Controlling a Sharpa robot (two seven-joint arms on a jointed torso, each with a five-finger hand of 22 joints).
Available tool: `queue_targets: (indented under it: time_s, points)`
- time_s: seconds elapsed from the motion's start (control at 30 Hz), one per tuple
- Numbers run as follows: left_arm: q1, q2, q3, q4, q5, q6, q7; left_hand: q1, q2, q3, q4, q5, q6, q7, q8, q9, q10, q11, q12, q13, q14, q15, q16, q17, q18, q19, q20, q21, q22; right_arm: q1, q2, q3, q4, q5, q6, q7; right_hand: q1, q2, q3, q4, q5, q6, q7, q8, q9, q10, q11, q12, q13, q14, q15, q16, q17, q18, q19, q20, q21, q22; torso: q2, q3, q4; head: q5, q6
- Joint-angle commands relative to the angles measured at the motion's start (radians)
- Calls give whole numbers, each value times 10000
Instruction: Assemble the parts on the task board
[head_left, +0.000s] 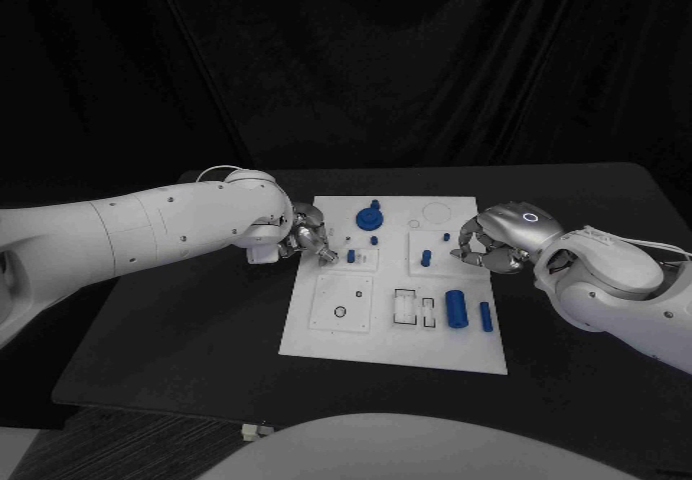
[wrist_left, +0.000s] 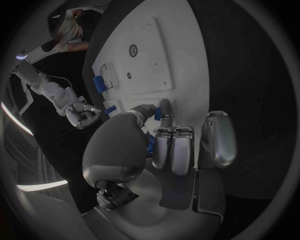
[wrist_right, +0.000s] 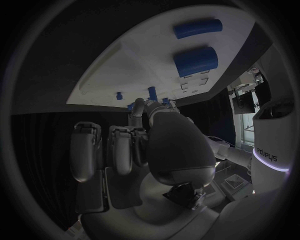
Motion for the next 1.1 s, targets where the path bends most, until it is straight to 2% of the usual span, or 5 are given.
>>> queue_targets:
  time_s: [0.03,0.37,0.5,0.67,1.1]
  points:
    - [15,66,9,-85,90,41,-8,305,159,752,-225,83,-21,-79,-178,-158,1046,10,191,2666,1142,-47,13,2589,201,-10,-84,-7,1897,-32,-8,8,23,-22,-27,-171,183,10,385,43,214,-55,2,-243,48,1126,23,166,2639,946,7,-20,2262,-122,499,-16,-179,2401,-4,2,4,-18,-2]
    - [3,206,9,-266,90,234,48,329,135,822,-295,32,-50,-65,-199,-157,1040,20,178,2659,1142,-44,11,2587,205,-13,-81,-27,1892,-37,-44,8,65,-22,-77,-167,186,9,390,43,214,-53,2,-246,49,1126,24,166,2639,947,7,-19,2265,-122,500,-16,-180,2401,-2,2,3,-45,-2]
    - [-9,244,8,-314,90,265,78,291,115,855,-322,-111,-70,-47,-219,-156,1038,37,173,2656,1140,-32,5,2581,206,-17,-74,-41,1888,-37,-51,8,75,-22,-85,-166,186,9,390,43,214,-53,2,-246,49,1126,24,166,2639,947,7,-19,2265,-122,500,-16,-180,2401,-3,0,0,-35,-2]
    - [-31,272,8,-354,90,326,86,145,84,865,-337,-566,-71,-39,-253,-152,1039,53,176,2658,1141,-15,7,2583,208,-20,-55,-47,1886,-38,-54,8,77,-22,-94,-167,186,9,390,43,214,-53,2,-246,49,1126,24,166,2639,947,7,-19,2265,-122,500,-16,-180,2401,-1,-4,-6,-25,-2]
    - [-47,221,8,-341,90,340,-87,137,74,865,-347,-592,-74,-42,-258,-153,1041,53,182,2661,1140,-14,3,2579,206,-17,-54,-38,1888,-47,-35,8,62,-22,-77,-166,186,9,390,43,214,-53,2,-246,49,1126,24,166,2639,947,7,-19,2265,-122,500,-16,-180,2401,4,-1,4,-6,-2]
